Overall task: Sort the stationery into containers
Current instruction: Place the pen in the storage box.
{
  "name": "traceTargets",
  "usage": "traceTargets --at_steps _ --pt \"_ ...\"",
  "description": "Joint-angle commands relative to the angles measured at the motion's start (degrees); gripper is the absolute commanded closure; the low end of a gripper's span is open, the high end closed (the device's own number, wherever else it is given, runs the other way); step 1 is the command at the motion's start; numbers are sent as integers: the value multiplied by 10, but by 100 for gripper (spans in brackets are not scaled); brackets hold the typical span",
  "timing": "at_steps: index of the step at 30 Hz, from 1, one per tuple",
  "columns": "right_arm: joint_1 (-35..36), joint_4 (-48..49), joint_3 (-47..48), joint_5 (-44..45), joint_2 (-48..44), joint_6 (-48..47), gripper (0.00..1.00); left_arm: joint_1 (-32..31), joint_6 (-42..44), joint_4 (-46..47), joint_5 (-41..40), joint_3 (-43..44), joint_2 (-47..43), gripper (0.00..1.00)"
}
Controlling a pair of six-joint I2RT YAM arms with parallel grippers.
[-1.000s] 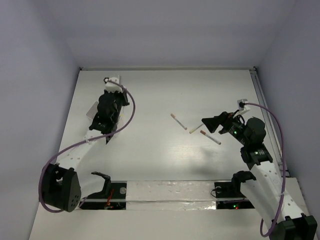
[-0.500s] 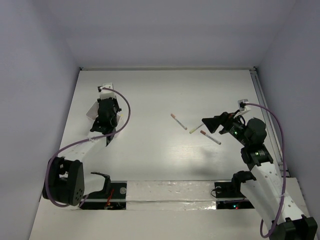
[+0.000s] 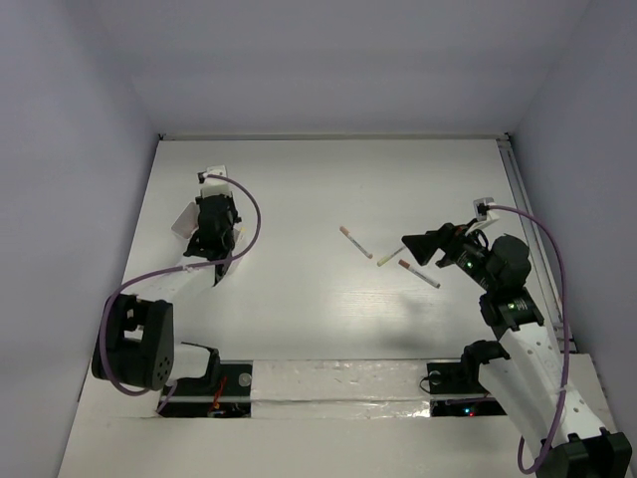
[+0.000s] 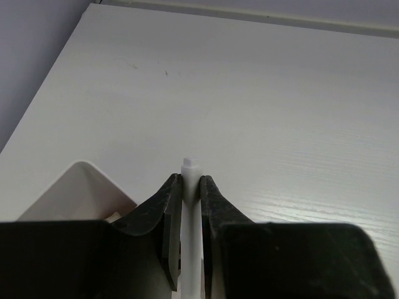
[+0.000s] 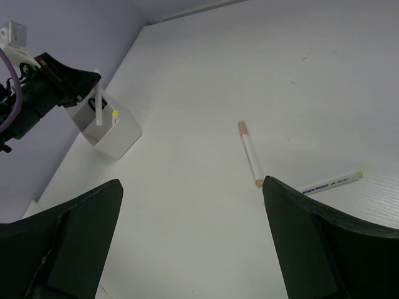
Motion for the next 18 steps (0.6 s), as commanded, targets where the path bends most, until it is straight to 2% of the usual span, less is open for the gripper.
traceTargets --at_steps 1,8,13,18 --pt "4 29 5 -9 -6 3 0 4 0 37 -11 -2 2 100" --pt "4 31 6 -13 -5 3 0 4 -9 39 -14 -13 -4 100" --pt "4 29 6 -11 -6 2 0 -7 -7 33 -23 -18 -1 85" --pt "4 28 6 -10 -8 2 0 -13 -6 29 -38 -19 -3 76"
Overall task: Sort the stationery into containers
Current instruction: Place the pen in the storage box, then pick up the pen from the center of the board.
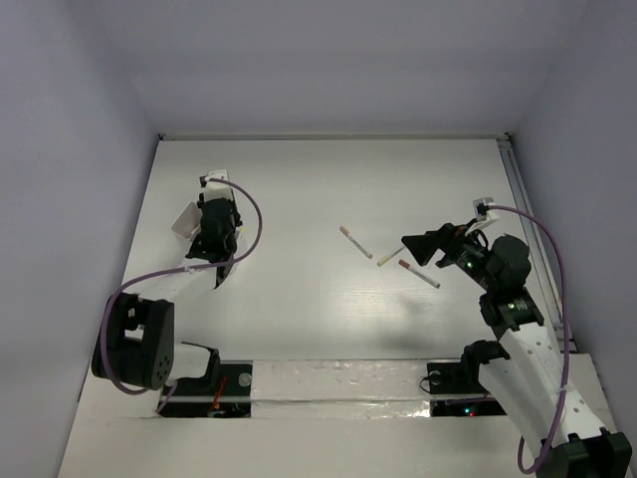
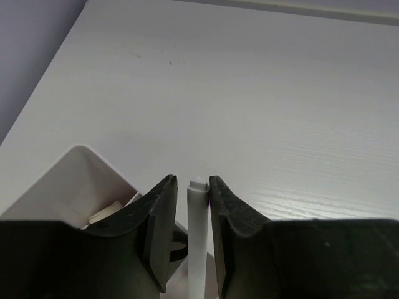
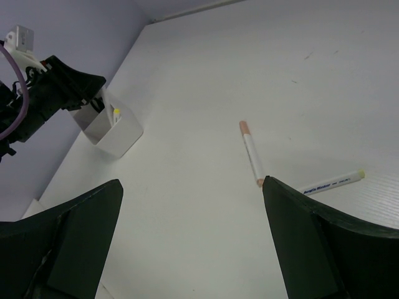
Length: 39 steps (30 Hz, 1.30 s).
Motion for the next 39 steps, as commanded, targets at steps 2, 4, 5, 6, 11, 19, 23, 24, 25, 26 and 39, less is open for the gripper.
traceTargets --at_steps 2,4,5,6,11,19,23,24,25,26,39 --pt "4 27 6 -5 -8 1 0 -4 -3 20 -23 -4 -9 71" --pt "4 26 6 -5 -8 1 0 -4 -5 20 -24 -3 -13 67" --pt "4 27 6 -4 -8 1 0 -4 -5 18 -23 -1 -17 62" --pt "4 27 7 -5 -9 1 0 -4 -6 18 -20 0 -20 59" --pt "4 27 6 -5 -7 2 0 -10 -20 8 36 23 -66 52" --pt "4 21 9 -6 -10 1 0 -167 -79 -110 42 129 -61 56" --pt "4 18 10 0 -11 -1 0 -257 -177 -178 55 207 46 59" --pt "4 17 10 1 -9 -1 0 -271 -216 -179 63 213 65 59" --pt "4 16 11 2 -9 -1 0 -280 -237 -178 74 218 84 57" --pt "4 16 11 2 -8 -1 0 -293 -257 -164 84 220 119 52" --pt "4 21 12 -10 5 1 0 -327 -395 -130 81 292 310 39"
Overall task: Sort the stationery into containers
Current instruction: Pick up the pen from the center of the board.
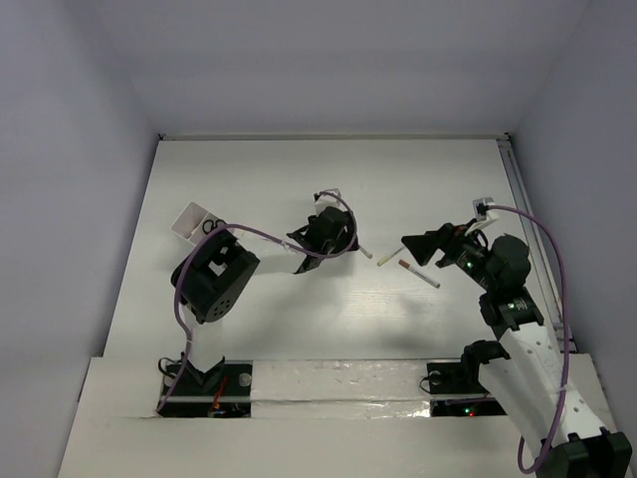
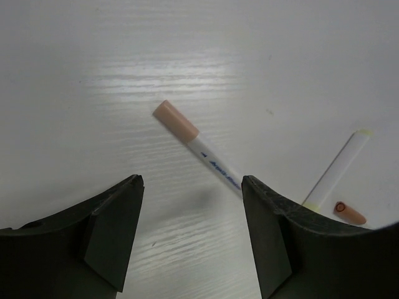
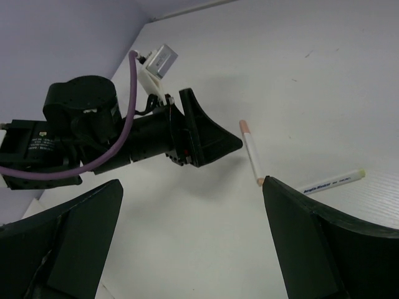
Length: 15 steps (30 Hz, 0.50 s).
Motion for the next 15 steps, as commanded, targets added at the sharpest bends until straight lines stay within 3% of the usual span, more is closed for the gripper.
traceTargets --at_steps 1,15 --pt "4 23 12 -12 7 1 0 -4 -53 20 -28 49 -4 39" --pt "4 24 12 -13 9 3 0 -4 -30 -4 -50 95 69 50"
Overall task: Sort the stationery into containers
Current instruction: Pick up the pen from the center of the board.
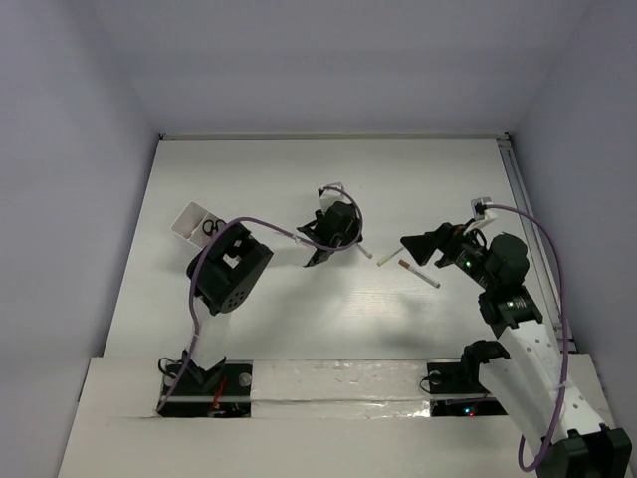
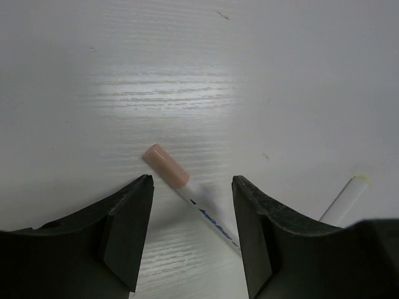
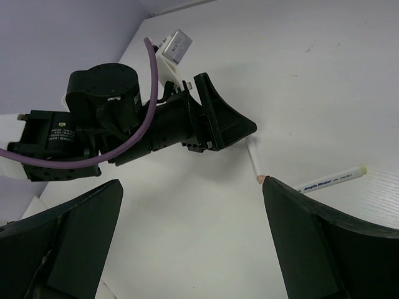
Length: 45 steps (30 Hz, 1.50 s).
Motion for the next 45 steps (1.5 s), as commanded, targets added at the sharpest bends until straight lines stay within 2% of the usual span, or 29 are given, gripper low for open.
traceTargets --at_steps 1,8,13,19,22,26,31,34,37,42,45 --pt "4 24 12 -8 -3 3 0 -3 6 -10 -13 30 9 51" --pt "4 20 13 -4 -3 2 0 -14 47 -53 -38 96 50 61" --pt "4 20 13 -4 -4 2 0 -26 98 -81 -76 130 62 64" --pt "4 15 16 1 -5 1 0 -57 183 -133 -130 180 82 78" --pt "4 12 16 1 -9 0 0 -62 196 -151 -141 187 87 78" --pt "4 12 16 1 -11 0 0 -62 198 -160 -146 191 99 69" --pt "4 14 15 -2 -13 3 0 -62 198 -167 -155 202 107 68" --pt "4 14 16 -2 -13 2 0 -62 200 -163 -155 203 107 63" --pt "4 12 16 -1 -13 2 0 -62 205 -172 -157 217 121 64" --pt "4 12 16 -1 -13 1 0 -62 205 -165 -157 218 132 76" --pt "4 13 15 -3 -10 2 0 -62 206 -159 -158 212 130 77"
